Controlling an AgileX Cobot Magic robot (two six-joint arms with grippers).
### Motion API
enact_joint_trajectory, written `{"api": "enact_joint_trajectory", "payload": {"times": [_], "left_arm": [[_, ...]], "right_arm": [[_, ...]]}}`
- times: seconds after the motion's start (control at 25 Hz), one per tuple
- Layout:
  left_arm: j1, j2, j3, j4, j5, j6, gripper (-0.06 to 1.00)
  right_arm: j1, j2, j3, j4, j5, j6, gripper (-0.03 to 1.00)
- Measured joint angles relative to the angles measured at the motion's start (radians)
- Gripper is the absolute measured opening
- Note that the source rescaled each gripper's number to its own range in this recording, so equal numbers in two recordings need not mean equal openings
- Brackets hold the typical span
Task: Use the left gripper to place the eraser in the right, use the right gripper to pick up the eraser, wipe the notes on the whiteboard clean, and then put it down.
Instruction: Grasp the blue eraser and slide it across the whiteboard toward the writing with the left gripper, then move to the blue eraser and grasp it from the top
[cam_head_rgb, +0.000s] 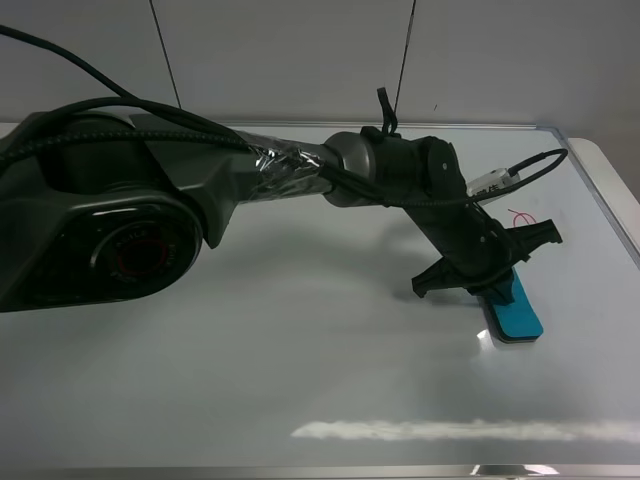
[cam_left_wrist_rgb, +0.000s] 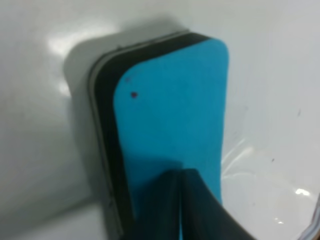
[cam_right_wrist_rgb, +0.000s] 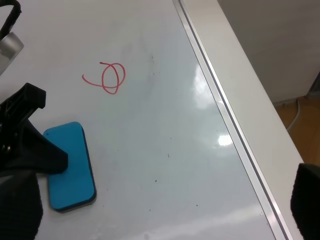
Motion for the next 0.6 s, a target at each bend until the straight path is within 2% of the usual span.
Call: {"api": "enact_joint_trajectory", "payload": {"times": [0.08,0.24,0.36,0.6], "left_arm": [[-0.002,0.001,-0.011,0.016,0.005,0.003,0.0],[-0.009,-0.038,-0.023,0.204,0.01,0.041,0.0],[-0.015,-0.109,-0.019,0.294,0.012,0.092,0.0],[-0.042,-0.334,0.064,0.407,0.01,0.332,0.0]], "right_arm": [[0.0,0.0,0.0,0.0,0.0,0.0,1.0],[0.0,0.0,0.0,0.0,0.0,0.0,1.0],[0.0,0.0,0.0,0.0,0.0,0.0,1.0],[0.0,0.0,0.0,0.0,0.0,0.0,1.0]]}}
